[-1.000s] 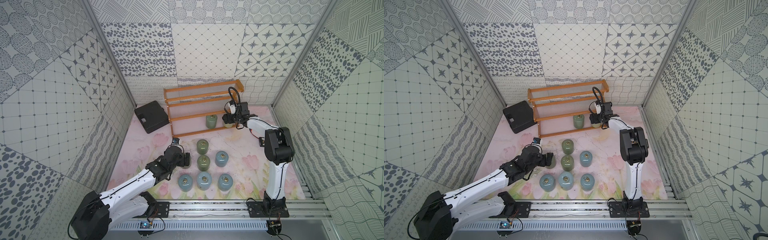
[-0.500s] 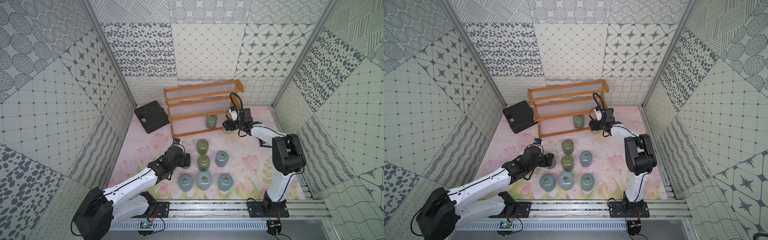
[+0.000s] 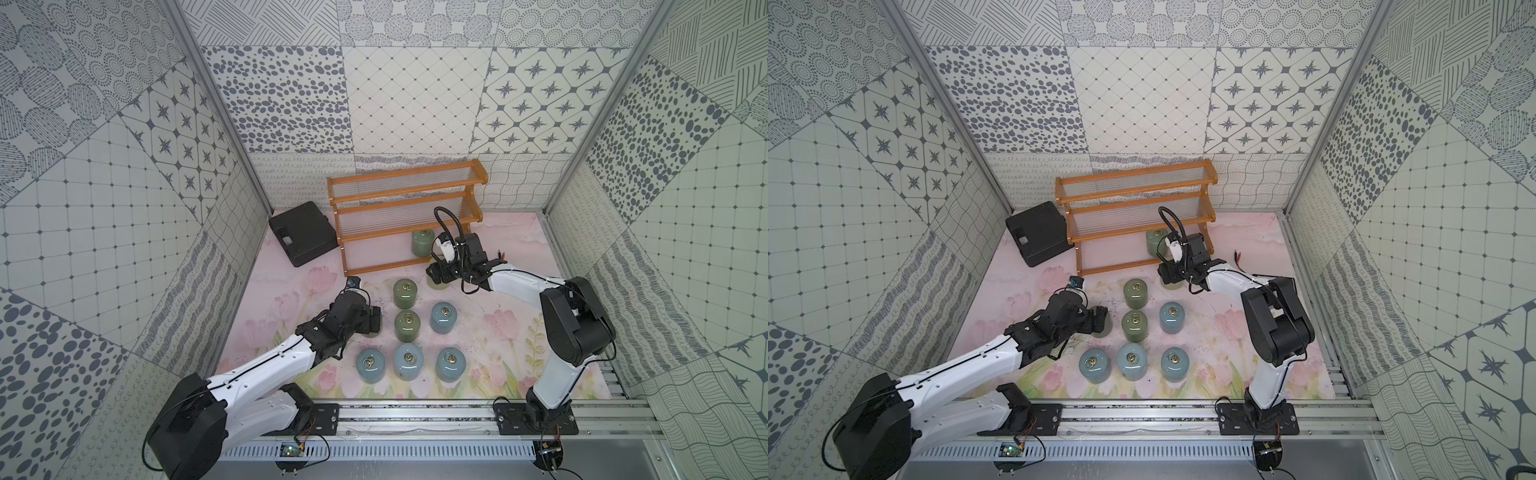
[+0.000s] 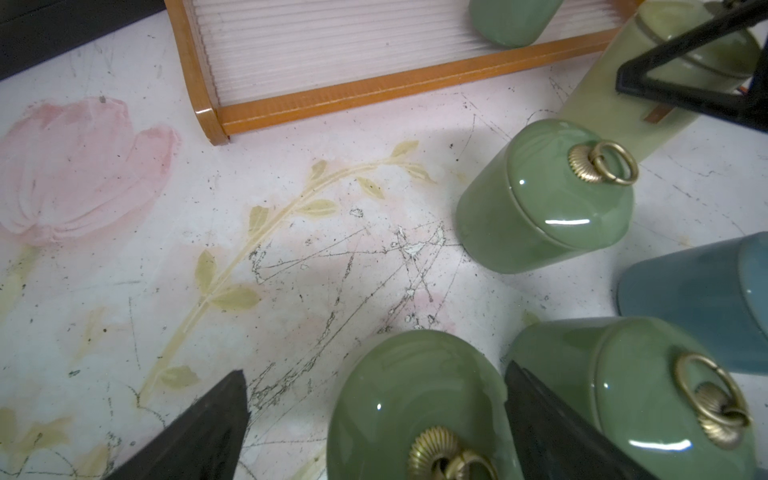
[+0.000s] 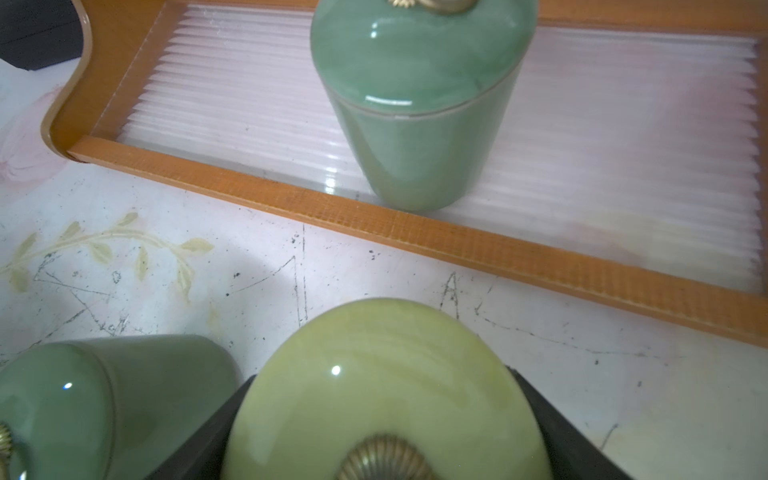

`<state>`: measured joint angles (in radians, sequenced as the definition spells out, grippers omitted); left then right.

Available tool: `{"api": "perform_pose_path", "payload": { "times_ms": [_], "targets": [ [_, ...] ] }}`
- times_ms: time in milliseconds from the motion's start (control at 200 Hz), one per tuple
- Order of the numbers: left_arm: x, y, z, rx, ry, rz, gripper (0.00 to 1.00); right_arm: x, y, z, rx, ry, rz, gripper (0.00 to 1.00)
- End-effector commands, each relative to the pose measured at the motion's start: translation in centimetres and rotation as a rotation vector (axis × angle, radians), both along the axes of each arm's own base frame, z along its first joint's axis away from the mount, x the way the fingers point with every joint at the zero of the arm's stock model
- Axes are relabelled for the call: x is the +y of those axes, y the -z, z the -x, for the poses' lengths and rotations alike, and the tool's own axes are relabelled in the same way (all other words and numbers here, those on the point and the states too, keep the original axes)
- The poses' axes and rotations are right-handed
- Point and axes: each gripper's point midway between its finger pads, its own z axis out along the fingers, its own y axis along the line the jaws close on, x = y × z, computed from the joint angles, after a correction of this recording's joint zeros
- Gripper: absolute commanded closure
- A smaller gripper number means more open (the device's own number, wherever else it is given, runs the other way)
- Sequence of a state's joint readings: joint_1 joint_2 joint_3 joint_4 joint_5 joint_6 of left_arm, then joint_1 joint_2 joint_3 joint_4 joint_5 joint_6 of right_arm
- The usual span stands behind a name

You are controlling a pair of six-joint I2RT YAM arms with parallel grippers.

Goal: Remove the tea canisters from the shelf
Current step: Pick up the tea canister from the shelf, then place the tea canister at the center of the board.

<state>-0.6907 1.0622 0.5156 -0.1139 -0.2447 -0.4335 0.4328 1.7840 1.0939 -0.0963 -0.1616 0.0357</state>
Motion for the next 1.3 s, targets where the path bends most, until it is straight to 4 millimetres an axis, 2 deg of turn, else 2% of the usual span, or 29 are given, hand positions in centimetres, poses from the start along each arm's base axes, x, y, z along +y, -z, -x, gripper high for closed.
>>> {"api": "perform_pose_path", "payload": {
  "times_ms": [0, 255, 650, 951, 1291],
  "targets": [
    [-0.5, -0.9, -0.7, -0.030, 0.013, 0.008, 0.00, 1.3, -5.2, -1.5, -0.165, 0.017, -0.080, 0.23],
    [-0.4, -0.6, -0.5, -0.019, 0.011, 0.011, 0.00, 1.6, -4.0, -0.4, -0.145, 0.023, -0.067, 0.23],
    [0.1, -0.2, 0.0, -0.017, -0.004, 0.021, 0.00, 0.9, -4.2, 0.9, -0.146, 0.035, -0.068, 0.23],
    [0.0, 0.1, 0.1, -0.006, -0.005, 0.026, 0.00, 1.6, -3.3, 1.8, -0.122, 0.022, -0.078, 0.22],
    [0.0, 0.2, 0.1, -0.002, -0.004, 0.025, 0.00, 1.4, -2.4, 2.4, -0.106, 0.034, -0.071, 0.20]
  ]
}}
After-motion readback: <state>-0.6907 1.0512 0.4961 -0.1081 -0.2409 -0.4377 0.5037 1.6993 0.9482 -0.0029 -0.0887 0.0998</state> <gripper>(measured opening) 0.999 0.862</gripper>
